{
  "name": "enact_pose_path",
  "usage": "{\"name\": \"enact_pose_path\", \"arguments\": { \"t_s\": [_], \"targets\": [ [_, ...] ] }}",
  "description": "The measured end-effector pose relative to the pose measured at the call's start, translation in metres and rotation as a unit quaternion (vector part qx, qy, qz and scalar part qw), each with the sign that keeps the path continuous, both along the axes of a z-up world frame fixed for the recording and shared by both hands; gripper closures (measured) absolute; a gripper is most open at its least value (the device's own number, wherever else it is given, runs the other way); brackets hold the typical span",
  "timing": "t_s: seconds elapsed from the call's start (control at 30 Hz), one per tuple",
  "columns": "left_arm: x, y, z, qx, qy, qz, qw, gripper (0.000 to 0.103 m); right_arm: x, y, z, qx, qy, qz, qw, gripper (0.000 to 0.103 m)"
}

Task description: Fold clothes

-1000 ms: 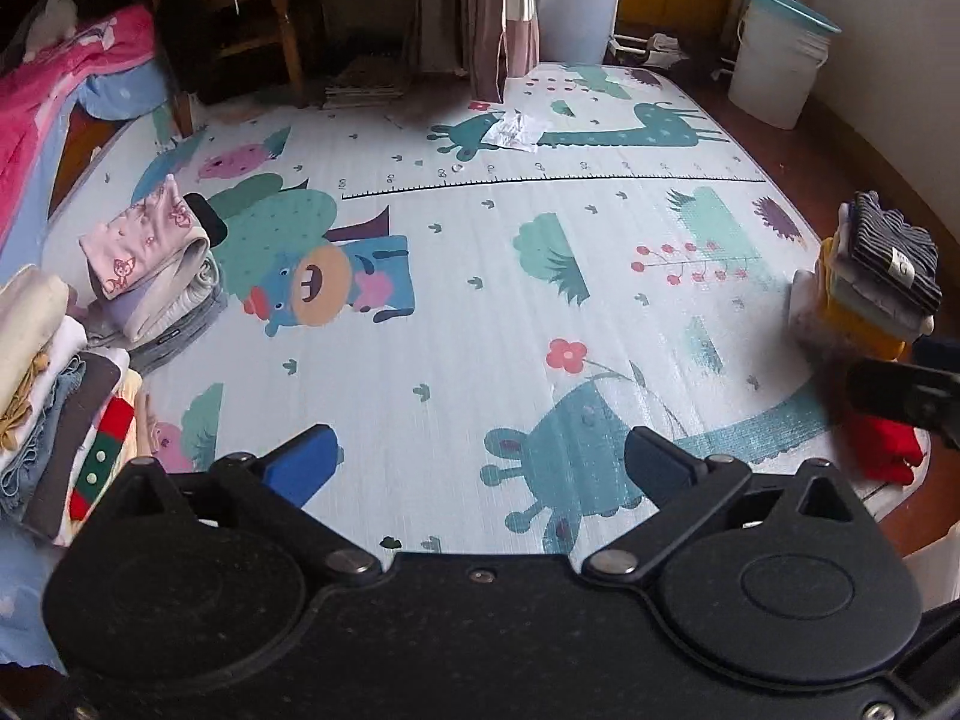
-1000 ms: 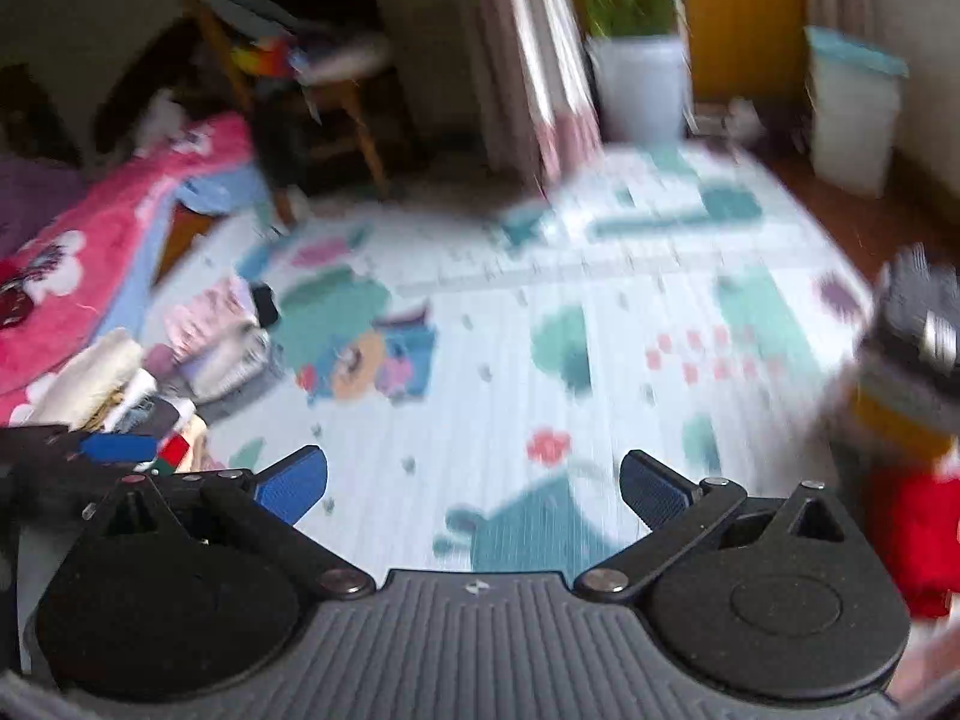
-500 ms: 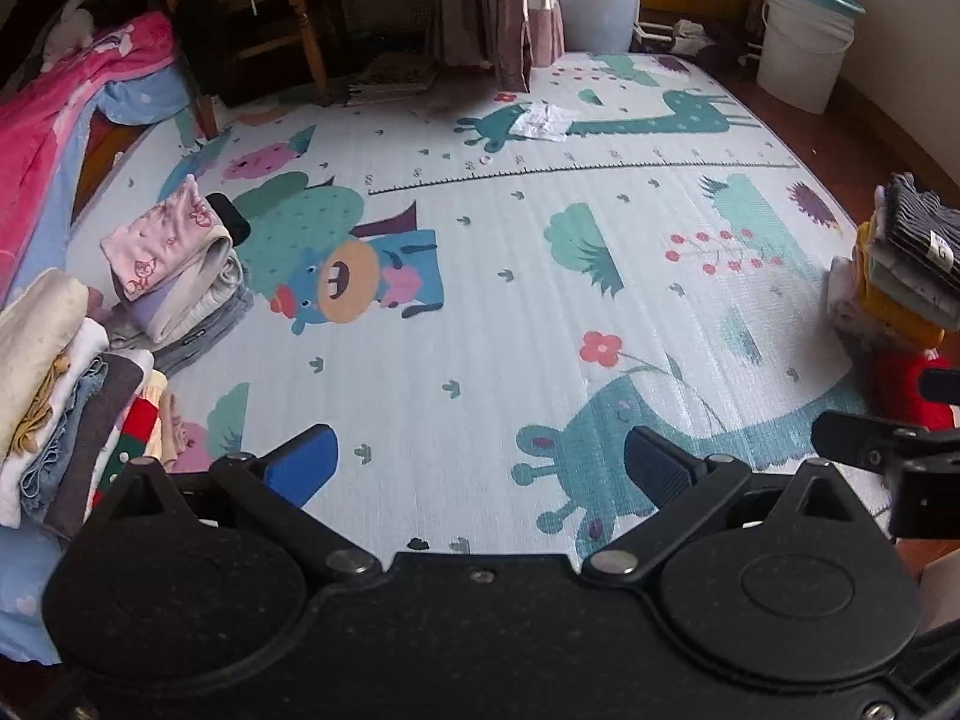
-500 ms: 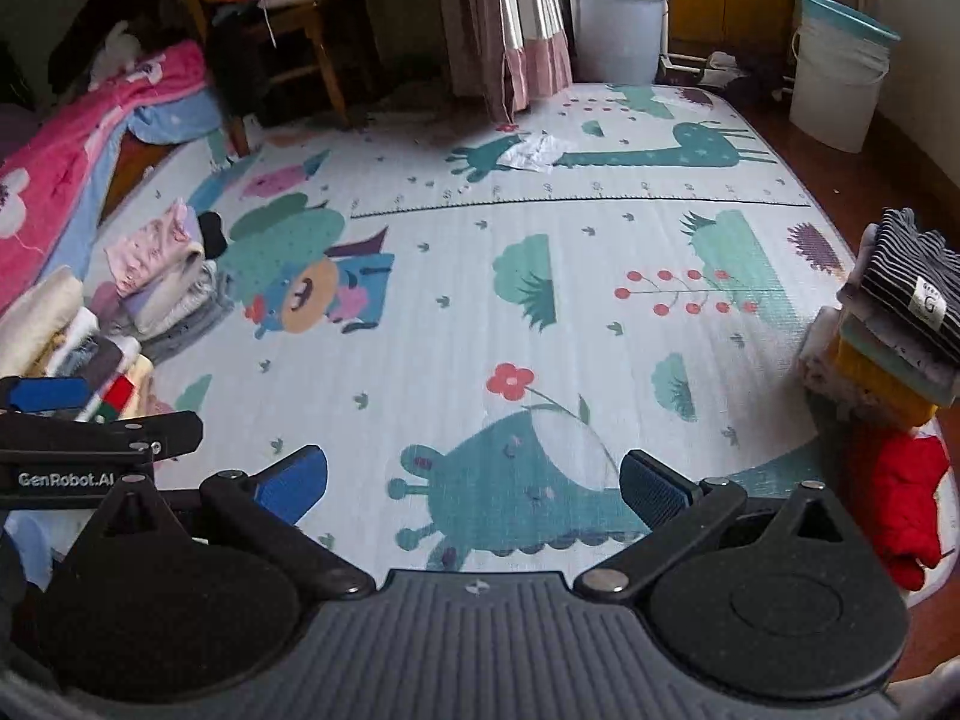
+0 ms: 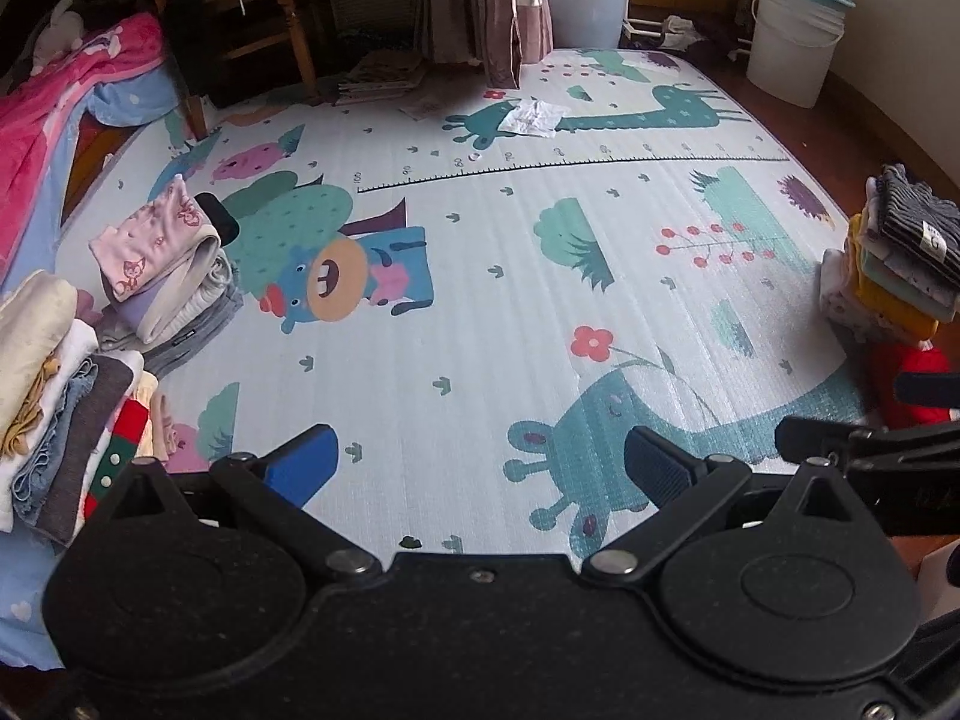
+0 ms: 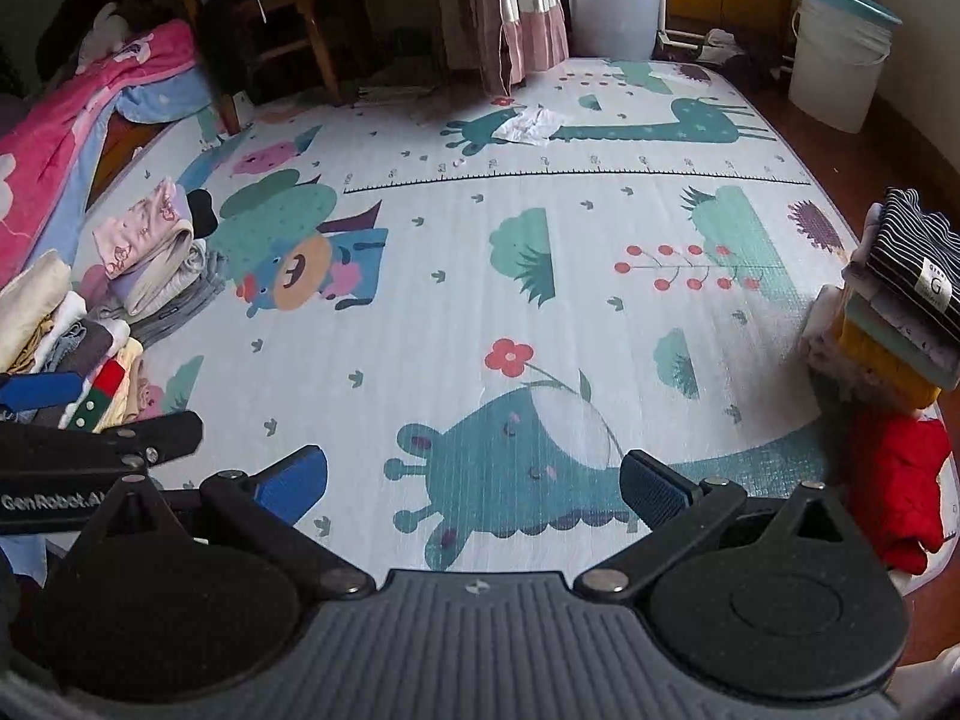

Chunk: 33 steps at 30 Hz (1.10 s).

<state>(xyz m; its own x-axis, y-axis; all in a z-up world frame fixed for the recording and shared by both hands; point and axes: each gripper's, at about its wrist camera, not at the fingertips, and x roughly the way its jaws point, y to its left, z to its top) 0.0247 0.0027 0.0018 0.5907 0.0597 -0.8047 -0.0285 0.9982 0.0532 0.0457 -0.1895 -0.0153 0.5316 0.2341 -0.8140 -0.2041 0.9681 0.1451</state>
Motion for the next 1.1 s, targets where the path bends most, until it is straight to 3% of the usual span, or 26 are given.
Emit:
{"name": "enact_pose_path", "arguments": {
  "t_s": [1.1],
  "targets": [
    [0.000,0.002,-0.004,-0.019,0.013,0.005,0.9997,0.000,0.004,0.002,-0.013,-0.002,0.020,-0.014,1.000,0.000]
  ]
}}
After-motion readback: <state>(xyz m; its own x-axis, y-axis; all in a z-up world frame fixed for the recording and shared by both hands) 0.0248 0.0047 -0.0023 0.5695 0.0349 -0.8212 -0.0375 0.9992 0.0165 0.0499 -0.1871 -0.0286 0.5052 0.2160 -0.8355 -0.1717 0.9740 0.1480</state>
